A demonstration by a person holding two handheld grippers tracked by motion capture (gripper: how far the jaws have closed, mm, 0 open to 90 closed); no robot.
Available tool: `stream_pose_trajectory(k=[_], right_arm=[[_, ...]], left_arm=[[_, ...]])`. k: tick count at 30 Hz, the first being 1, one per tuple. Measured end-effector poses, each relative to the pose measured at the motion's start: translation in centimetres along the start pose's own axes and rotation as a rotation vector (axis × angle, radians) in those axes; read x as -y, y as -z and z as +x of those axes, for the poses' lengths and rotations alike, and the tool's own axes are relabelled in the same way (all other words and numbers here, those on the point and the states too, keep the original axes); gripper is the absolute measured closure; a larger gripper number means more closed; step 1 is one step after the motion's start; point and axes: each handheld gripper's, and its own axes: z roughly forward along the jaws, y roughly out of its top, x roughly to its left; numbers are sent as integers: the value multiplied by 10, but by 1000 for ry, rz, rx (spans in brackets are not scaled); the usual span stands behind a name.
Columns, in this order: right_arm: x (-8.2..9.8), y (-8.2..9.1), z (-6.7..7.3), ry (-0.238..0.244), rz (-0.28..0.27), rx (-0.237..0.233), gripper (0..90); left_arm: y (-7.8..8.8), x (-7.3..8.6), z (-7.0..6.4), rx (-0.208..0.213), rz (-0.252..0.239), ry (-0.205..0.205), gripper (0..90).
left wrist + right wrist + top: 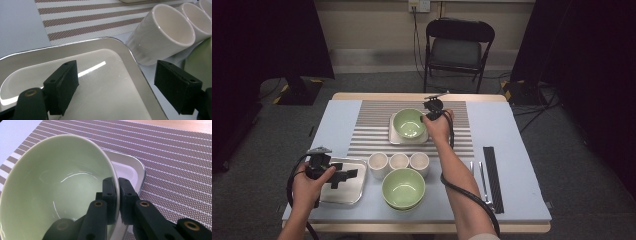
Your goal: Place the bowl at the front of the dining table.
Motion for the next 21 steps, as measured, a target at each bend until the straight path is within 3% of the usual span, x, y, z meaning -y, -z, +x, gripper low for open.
stream_pose_trajectory(k=[21], right_arm=[[-1,-6,0,-18,-15,6,844]], left_arm=[[1,0,0,1,-1,-3,191]])
